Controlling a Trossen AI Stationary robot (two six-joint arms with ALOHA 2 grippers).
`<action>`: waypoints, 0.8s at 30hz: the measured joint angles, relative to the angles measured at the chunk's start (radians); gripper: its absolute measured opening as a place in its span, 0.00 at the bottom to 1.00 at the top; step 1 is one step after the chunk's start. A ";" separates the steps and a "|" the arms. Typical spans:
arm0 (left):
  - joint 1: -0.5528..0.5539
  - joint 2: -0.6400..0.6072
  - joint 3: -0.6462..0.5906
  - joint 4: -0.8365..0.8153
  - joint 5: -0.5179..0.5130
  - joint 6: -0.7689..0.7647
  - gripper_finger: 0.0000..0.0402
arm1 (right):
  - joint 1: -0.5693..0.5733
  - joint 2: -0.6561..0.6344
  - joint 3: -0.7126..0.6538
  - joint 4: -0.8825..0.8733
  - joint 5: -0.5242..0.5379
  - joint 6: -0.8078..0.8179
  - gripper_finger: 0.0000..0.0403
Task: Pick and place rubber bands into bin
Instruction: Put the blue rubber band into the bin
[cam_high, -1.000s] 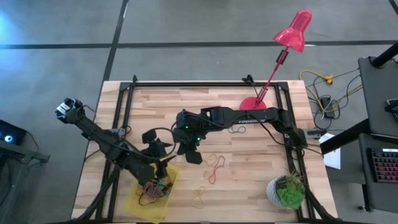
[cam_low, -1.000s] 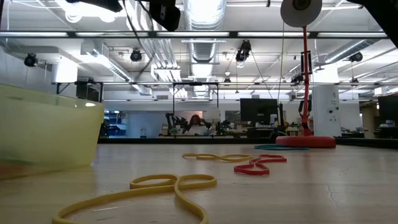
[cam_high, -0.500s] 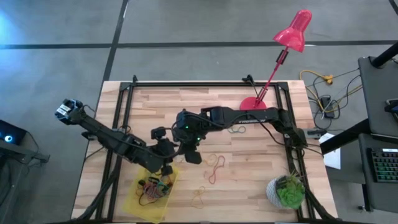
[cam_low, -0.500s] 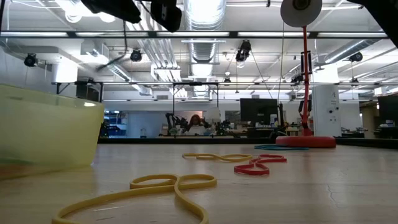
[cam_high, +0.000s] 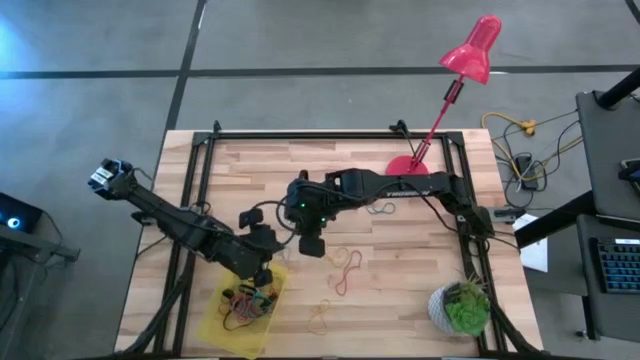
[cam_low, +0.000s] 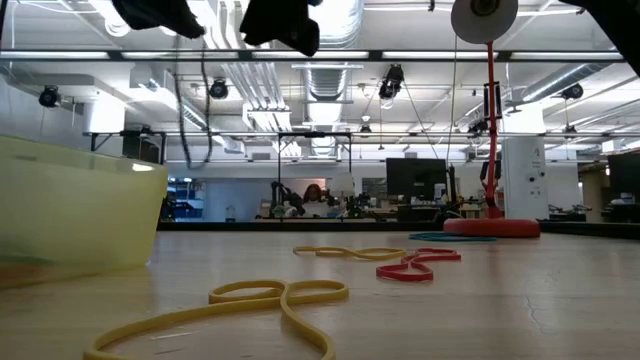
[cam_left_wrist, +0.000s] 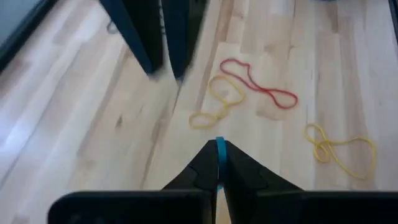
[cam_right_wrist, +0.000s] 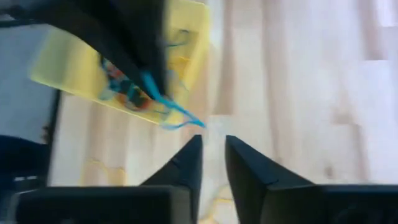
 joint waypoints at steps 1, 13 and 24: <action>-0.008 -0.001 0.007 -0.027 0.005 -0.022 0.00 | 0.000 0.000 0.008 -0.015 0.028 -0.006 0.16; -0.341 0.021 0.060 -0.164 0.193 -0.562 0.00 | 0.002 -0.004 0.076 -0.164 0.171 -0.070 0.50; -0.412 0.266 0.060 -0.301 0.373 -0.885 0.20 | 0.038 0.000 -0.151 -0.333 0.167 -0.215 0.67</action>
